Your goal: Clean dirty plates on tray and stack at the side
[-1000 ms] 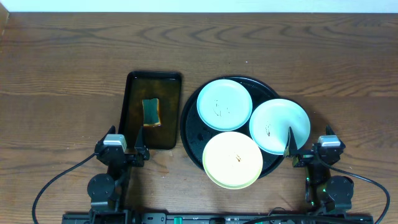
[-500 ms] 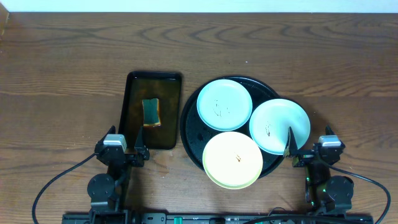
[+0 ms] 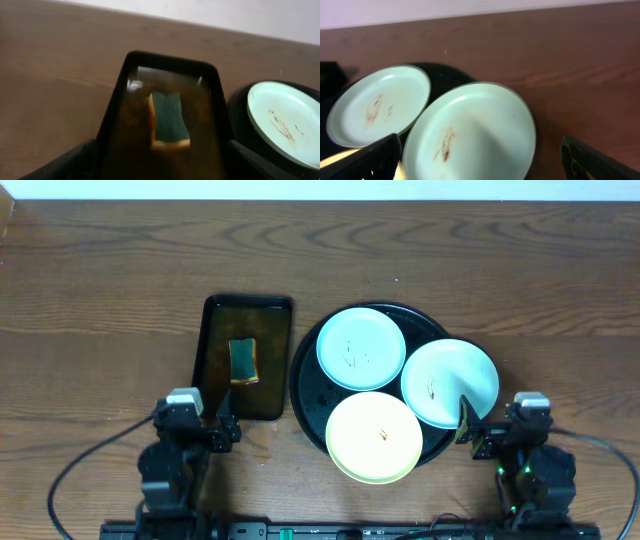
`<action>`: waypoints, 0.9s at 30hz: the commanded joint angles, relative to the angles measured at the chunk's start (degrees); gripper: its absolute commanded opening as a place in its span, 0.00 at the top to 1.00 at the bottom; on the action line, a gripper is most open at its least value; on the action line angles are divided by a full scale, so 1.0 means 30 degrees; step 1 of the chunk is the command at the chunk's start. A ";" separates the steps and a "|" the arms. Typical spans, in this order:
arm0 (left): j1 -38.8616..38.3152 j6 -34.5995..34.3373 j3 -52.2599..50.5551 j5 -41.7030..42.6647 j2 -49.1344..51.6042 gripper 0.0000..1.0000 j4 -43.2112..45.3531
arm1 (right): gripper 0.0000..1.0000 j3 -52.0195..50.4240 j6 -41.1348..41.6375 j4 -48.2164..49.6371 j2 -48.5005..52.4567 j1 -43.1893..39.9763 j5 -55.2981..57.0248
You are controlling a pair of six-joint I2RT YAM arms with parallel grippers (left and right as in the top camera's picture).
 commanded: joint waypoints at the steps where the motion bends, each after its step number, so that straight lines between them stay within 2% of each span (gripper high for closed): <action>1: 0.0080 -0.0481 0.3045 0.0131 0.2936 0.20 -0.1078 | 0.01 0.2324 0.1078 -0.1239 0.2769 0.0102 -0.2244; 7: 0.0080 -0.0474 0.8502 0.0277 0.9296 0.20 -0.5464 | 0.01 0.5894 0.0984 -0.4211 0.8786 0.0087 -0.3242; 13: 0.0087 -0.0481 1.2619 0.0262 1.4098 0.20 -0.9384 | 0.01 0.8918 -0.0168 -0.4881 1.3493 0.0073 -0.3738; 17: 0.0080 -0.0488 1.2845 0.1173 1.5817 0.20 -0.9785 | 0.01 0.9639 -0.0437 -0.4124 1.5030 0.0066 -0.3570; 20: 0.0080 -0.0481 1.2845 0.2441 1.6655 0.20 -0.8990 | 0.01 0.9653 0.0138 -0.3738 1.5591 -0.0058 -0.1428; 22: 0.0029 -0.0481 1.2896 0.2404 1.7267 0.20 -0.8102 | 0.01 0.9653 0.1377 -0.3942 1.5781 -0.0444 -0.0080; 27: 0.0007 -0.0474 1.4236 0.1173 2.0043 0.20 -0.7774 | 0.01 0.9661 0.1515 -0.4044 1.5875 -0.1923 -0.0189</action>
